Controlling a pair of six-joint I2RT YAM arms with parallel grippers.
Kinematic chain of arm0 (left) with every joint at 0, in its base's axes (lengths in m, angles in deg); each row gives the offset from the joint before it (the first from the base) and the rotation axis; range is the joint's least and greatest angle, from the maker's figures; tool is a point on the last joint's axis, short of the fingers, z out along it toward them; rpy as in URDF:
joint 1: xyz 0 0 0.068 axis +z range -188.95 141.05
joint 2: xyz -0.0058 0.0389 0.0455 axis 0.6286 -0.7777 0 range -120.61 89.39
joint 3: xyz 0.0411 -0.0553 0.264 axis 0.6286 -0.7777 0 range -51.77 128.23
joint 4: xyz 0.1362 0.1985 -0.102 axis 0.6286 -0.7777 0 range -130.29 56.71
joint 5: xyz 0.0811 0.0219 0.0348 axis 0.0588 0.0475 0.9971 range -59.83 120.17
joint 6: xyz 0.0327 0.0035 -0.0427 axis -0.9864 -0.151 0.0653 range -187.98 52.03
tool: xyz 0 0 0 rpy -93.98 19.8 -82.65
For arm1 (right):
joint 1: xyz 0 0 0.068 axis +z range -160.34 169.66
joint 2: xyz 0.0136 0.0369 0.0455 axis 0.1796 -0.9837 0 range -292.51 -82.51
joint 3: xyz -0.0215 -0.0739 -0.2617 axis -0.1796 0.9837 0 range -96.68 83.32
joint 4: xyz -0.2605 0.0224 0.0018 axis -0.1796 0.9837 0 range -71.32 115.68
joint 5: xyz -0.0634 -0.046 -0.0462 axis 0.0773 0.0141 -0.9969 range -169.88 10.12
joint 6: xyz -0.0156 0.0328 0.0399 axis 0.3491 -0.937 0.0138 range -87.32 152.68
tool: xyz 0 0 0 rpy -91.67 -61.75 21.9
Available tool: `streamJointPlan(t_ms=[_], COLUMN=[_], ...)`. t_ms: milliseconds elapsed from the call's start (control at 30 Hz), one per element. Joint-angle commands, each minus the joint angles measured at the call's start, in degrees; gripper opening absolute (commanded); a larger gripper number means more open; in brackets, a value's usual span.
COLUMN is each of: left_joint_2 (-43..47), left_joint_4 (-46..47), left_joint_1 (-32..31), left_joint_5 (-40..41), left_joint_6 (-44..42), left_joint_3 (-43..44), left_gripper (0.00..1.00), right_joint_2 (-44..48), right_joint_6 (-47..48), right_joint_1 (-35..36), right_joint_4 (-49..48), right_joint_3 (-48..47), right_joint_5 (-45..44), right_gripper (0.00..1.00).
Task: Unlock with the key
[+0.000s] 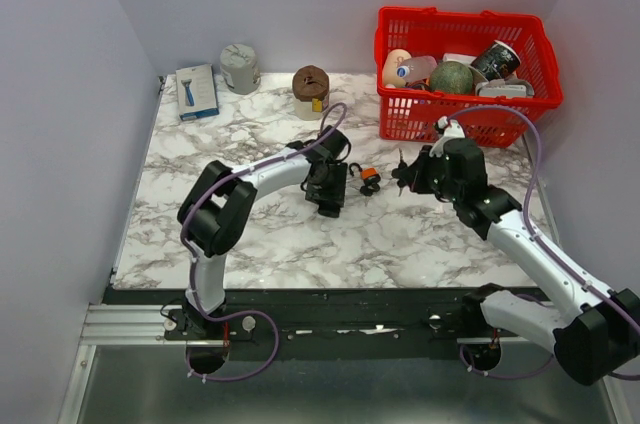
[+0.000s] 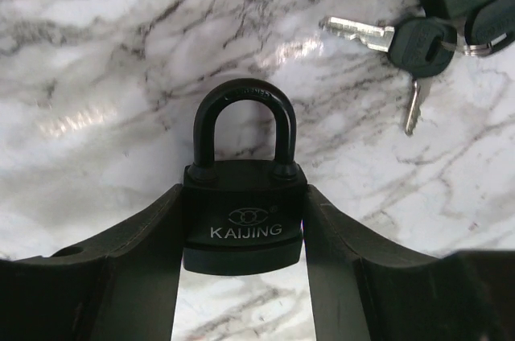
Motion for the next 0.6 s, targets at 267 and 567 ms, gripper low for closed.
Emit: streamJointPlan(t_ms=[267, 567], left_joint_2=[25.3, 26.2], left_joint_4=[47.0, 47.0], left_joint_1=[10.2, 11.1], left_joint_5=[-17.7, -17.1], left_joint_6=[44.0, 53.9], left_joint_3=[-23.9, -23.2], left_gripper=[0.00, 0.00], right_joint_2=[-11.5, -22.8], right_joint_6=[6.7, 1.3], right_joint_1=[1.5, 7.5], right_joint_4=[17.8, 21.9], right_joint_3=[-17.1, -26.4], right_joint_5=[28.2, 31.6], right_gripper=[0.01, 0.01])
